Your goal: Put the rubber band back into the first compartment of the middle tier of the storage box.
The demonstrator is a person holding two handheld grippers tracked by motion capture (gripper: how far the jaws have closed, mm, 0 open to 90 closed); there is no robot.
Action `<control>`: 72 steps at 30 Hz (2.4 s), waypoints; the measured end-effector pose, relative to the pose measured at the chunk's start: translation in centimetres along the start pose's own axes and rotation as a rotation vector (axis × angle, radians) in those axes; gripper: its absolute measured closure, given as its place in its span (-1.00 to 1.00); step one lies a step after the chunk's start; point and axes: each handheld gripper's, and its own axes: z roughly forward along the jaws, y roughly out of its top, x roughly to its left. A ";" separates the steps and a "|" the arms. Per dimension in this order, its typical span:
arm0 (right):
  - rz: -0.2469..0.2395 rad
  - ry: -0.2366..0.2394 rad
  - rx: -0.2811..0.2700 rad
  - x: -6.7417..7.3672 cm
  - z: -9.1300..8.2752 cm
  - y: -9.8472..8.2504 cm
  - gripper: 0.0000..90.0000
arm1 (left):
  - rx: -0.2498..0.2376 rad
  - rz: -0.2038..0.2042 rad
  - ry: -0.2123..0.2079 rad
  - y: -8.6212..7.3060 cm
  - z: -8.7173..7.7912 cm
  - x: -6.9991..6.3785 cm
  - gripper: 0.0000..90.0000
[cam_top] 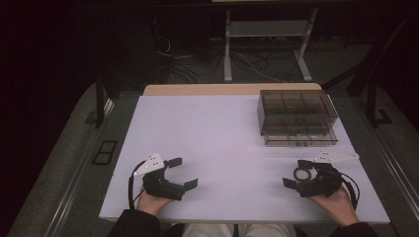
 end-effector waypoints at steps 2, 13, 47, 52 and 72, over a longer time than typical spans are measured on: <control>0.000 0.000 0.000 0.0 0.0 0.0 -1.00 | 0.000 0.002 -0.001 0.0 0.0 0.0 -1.00; -0.005 0.001 0.003 0.1 0.0 0.0 -0.99 | -0.006 -0.005 0.001 0.0 -0.1 0.1 -1.00; -0.042 -0.018 0.072 -0.1 -1.6 1.1 -1.00 | 0.002 -0.009 0.008 -0.1 -0.1 0.0 -1.00; -0.044 -0.025 0.089 -0.4 -1.9 1.1 -1.00 | 0.004 -0.007 0.009 -0.1 -0.1 0.0 -1.00; -0.075 -0.041 0.215 -1.3 -2.6 1.1 -1.00 | 0.010 -0.007 0.007 -0.2 0.0 0.0 -1.00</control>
